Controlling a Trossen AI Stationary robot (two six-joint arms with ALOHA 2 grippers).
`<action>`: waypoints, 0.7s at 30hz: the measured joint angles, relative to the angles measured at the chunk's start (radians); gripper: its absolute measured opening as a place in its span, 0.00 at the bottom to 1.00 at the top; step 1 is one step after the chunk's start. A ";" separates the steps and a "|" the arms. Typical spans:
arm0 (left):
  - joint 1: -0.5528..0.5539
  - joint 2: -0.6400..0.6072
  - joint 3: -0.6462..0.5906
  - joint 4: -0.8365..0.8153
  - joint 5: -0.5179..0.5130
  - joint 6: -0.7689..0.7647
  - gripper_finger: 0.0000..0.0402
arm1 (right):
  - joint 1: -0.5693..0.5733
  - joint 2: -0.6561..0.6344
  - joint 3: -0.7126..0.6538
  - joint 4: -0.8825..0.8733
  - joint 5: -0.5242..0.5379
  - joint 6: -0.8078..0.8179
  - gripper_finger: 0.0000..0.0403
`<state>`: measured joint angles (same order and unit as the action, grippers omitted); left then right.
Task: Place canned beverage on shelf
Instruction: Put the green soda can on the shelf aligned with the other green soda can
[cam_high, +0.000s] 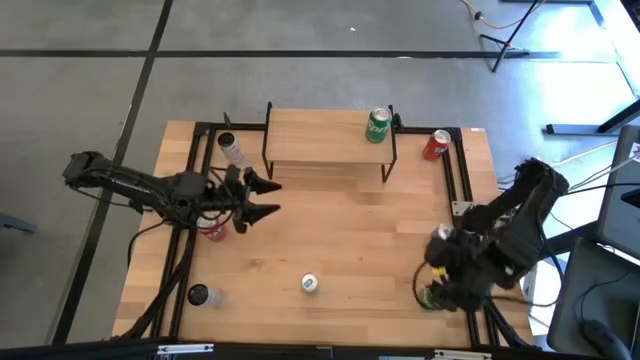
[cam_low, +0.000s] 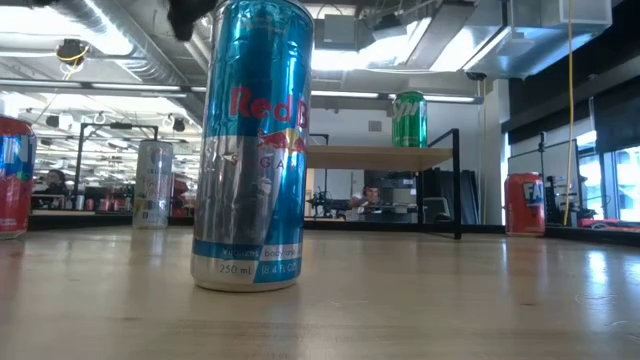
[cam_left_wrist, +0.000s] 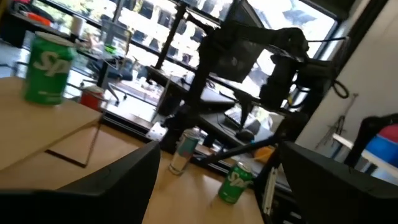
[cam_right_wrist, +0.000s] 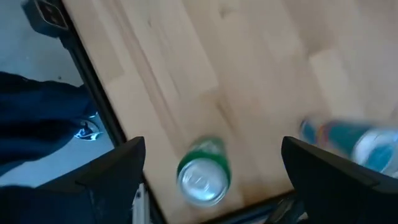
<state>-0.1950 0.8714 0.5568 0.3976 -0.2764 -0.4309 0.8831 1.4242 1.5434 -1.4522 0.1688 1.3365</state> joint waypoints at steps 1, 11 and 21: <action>-0.007 0.022 0.020 -0.005 0.003 0.000 0.81 | 0.028 0.000 -0.022 0.018 -0.006 0.051 0.90; -0.095 0.181 0.146 -0.009 0.005 -0.002 0.81 | 0.160 0.000 -0.215 0.112 -0.057 0.502 0.90; -0.135 0.218 0.161 -0.001 0.000 -0.038 0.81 | 0.157 0.000 -0.383 0.303 -0.086 0.549 0.90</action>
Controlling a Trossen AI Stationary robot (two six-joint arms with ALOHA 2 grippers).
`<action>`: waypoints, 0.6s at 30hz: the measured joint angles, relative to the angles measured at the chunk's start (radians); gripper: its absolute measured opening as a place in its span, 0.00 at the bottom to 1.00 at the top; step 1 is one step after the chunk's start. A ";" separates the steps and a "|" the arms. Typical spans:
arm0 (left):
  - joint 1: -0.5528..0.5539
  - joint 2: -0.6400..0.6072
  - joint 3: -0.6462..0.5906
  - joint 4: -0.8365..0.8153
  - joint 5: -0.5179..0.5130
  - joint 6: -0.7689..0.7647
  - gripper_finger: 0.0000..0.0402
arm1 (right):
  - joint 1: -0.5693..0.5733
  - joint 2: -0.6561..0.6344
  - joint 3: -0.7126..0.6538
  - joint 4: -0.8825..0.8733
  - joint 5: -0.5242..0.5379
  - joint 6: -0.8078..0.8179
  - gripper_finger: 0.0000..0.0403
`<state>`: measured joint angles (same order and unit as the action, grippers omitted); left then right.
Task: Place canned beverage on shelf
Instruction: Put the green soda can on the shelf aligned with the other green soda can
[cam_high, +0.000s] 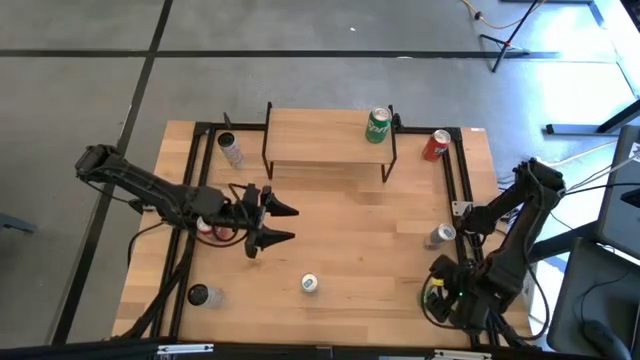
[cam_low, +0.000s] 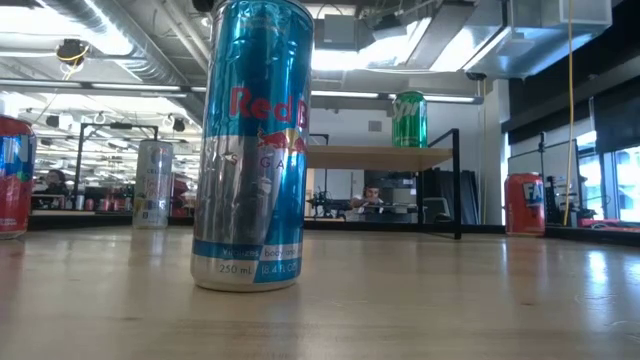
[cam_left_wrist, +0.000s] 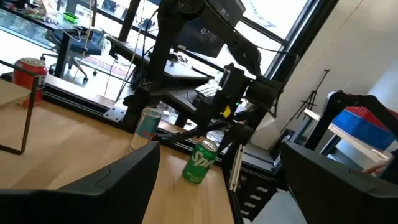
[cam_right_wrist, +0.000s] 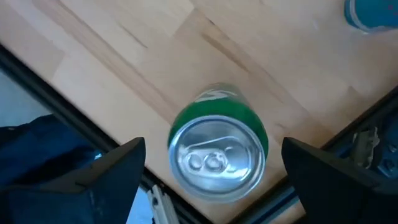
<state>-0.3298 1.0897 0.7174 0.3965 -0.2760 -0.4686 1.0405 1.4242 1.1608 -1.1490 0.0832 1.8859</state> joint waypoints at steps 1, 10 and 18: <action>-0.002 0.000 0.000 0.000 0.000 0.000 0.81 | 0.000 0.000 -0.013 0.011 -0.009 0.001 0.90; -0.015 0.000 0.000 0.002 0.000 -0.002 0.81 | 0.000 0.002 -0.114 0.190 -0.051 -0.024 0.90; -0.014 0.000 0.000 0.001 0.000 -0.001 0.81 | 0.000 0.032 -0.118 0.181 -0.049 -0.059 0.85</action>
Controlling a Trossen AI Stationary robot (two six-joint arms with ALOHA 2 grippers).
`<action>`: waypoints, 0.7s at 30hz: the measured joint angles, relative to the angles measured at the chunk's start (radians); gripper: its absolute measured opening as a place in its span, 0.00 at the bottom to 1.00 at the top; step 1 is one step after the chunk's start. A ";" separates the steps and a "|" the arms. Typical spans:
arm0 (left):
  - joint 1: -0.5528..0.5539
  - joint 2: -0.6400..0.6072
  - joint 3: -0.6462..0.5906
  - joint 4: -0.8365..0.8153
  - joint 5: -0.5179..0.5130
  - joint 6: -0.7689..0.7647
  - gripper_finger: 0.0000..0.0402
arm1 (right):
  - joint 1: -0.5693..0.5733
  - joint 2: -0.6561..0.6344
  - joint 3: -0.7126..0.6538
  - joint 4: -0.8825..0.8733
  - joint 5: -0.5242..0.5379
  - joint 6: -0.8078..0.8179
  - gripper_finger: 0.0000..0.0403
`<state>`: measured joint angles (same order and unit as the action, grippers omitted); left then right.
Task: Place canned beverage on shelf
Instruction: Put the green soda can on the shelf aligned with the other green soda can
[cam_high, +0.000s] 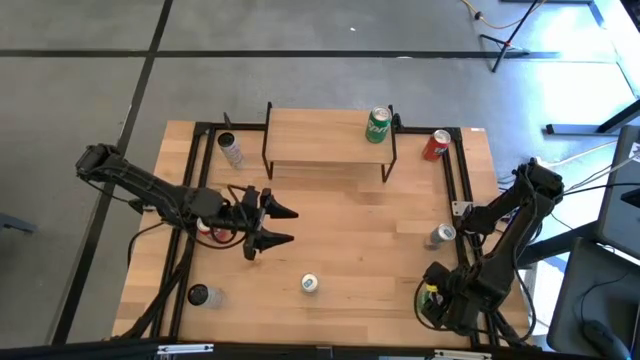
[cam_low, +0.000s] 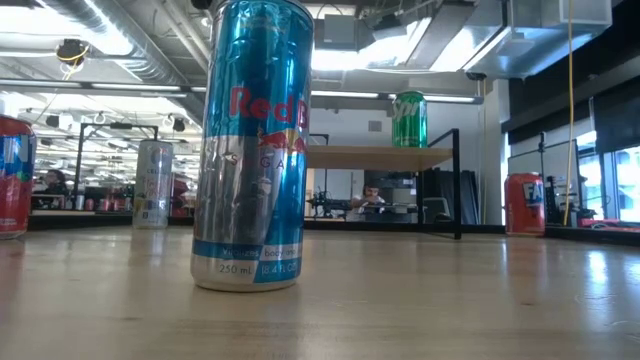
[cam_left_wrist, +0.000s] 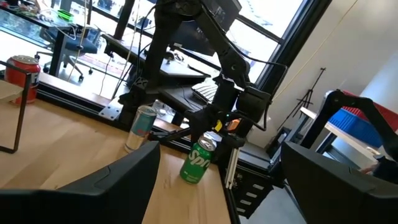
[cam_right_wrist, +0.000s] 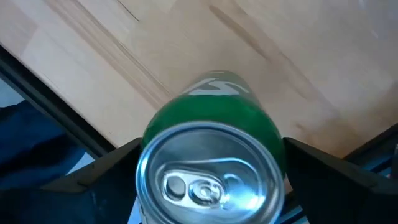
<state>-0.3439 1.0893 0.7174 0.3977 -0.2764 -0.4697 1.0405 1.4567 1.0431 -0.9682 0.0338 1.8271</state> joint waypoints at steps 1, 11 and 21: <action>0.000 0.000 0.000 0.000 0.000 0.000 0.81 | 0.000 0.001 0.000 0.000 -0.001 -0.003 0.82; 0.024 -0.062 0.000 -0.031 0.001 0.002 0.81 | -0.081 -0.006 0.112 -0.107 0.011 -0.220 0.66; 0.150 -0.173 0.000 -0.224 0.078 0.009 0.81 | -0.488 -0.007 0.434 -0.433 0.062 -0.732 0.66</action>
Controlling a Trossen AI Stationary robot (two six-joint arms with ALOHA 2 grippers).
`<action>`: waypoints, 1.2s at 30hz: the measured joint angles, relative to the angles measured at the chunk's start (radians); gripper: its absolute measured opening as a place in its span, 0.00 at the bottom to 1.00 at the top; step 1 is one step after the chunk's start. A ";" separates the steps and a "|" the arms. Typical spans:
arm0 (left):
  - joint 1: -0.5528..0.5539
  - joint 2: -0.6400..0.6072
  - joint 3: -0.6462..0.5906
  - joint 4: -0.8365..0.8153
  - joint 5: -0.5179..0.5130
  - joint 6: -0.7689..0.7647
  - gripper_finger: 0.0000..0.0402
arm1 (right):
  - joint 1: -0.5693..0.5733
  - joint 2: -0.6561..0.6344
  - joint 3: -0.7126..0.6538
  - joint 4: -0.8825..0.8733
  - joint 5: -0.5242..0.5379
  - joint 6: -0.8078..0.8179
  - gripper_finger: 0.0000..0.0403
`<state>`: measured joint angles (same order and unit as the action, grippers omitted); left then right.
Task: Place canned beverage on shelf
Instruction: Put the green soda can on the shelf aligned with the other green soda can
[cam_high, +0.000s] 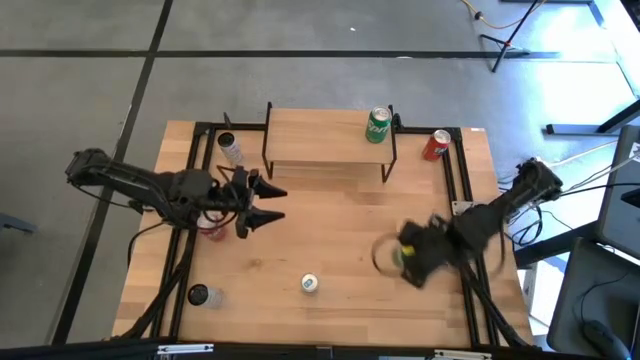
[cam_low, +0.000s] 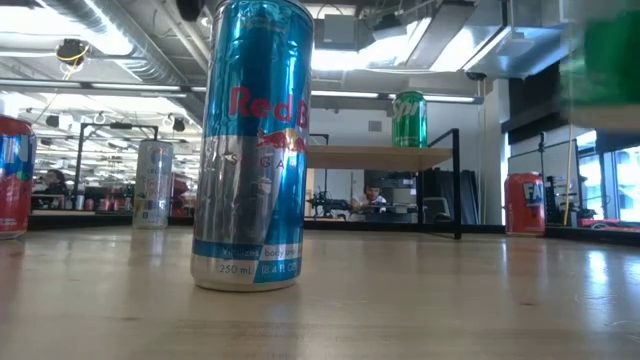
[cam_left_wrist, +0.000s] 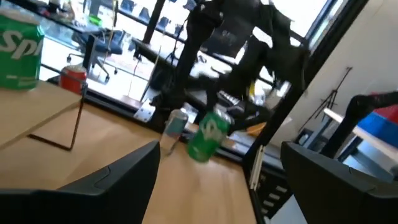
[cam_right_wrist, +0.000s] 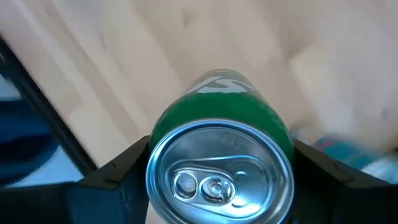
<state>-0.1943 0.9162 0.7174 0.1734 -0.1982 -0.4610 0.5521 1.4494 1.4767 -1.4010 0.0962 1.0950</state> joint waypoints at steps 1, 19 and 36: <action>0.018 -0.002 0.000 -0.013 0.027 0.000 0.81 | -0.047 0.000 0.031 -0.010 0.002 -0.047 0.66; 0.244 -0.003 0.000 -0.032 0.448 -0.008 0.81 | -0.774 0.106 0.343 -0.059 -0.030 -0.745 0.66; 0.339 -0.003 0.000 -0.032 0.481 -0.007 0.81 | -1.046 0.278 0.421 -0.097 -0.122 -0.948 0.66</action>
<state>0.1448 0.9134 0.7170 0.1410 0.2831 -0.4683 -0.4944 1.7274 1.8977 -1.4982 -0.0261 0.1474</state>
